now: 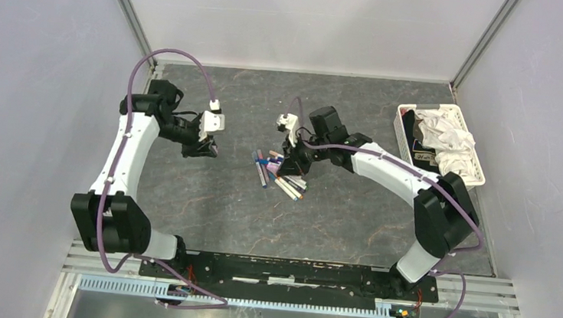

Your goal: Open the pen caps

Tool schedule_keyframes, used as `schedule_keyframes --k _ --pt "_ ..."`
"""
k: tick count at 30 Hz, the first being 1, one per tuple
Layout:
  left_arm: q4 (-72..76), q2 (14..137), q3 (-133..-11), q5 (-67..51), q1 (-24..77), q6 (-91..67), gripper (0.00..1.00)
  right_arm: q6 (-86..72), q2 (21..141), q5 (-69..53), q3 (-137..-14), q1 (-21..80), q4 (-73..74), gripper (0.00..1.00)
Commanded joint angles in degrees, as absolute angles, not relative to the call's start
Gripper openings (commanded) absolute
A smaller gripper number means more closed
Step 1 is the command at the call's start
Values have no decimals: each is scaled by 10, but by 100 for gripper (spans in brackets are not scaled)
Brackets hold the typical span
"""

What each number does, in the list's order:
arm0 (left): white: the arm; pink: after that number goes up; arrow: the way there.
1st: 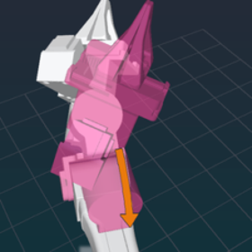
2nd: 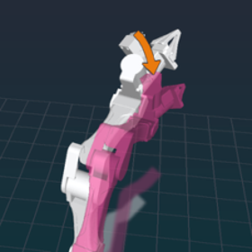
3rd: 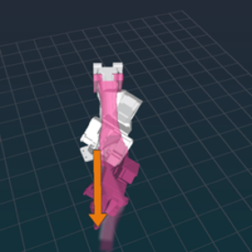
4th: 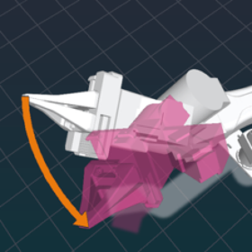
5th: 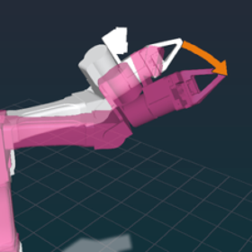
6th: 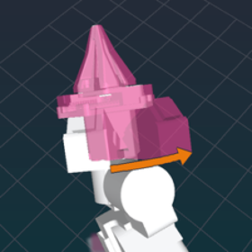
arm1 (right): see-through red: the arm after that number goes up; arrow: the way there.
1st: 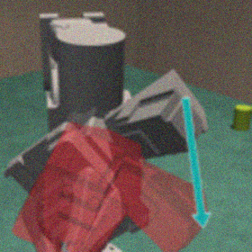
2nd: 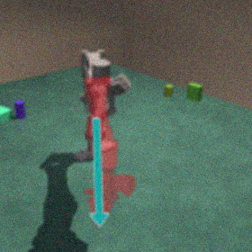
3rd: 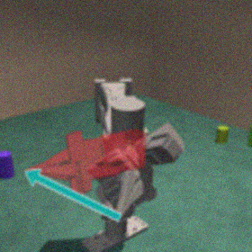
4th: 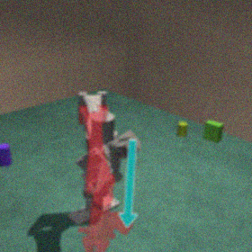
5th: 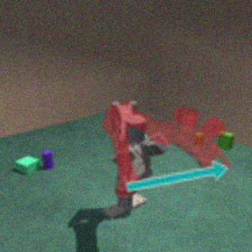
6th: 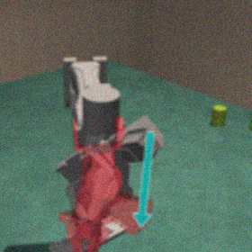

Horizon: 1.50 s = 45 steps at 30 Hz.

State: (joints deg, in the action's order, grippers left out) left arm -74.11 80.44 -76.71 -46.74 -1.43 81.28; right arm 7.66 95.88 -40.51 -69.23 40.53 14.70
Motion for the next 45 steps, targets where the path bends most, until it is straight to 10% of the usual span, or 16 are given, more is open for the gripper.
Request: schedule_keyframes --k 1,19,27,32,45 --pt "-726 783 -749 -472 -19 845 2 91 948 -365 -700 381 165 0" --pt "-294 804 -476 -457 57 606 6 -65 941 -35 -509 215 12 1" --pt "-232 844 -442 -402 78 614 15 -62 945 -15 -488 211 4 36" --pt "-234 854 -444 -391 94 614 36 -65 933 -9 -489 211 -8 58" --pt "-322 832 -510 -420 83 591 72 -24 912 12 -588 293 30 62"
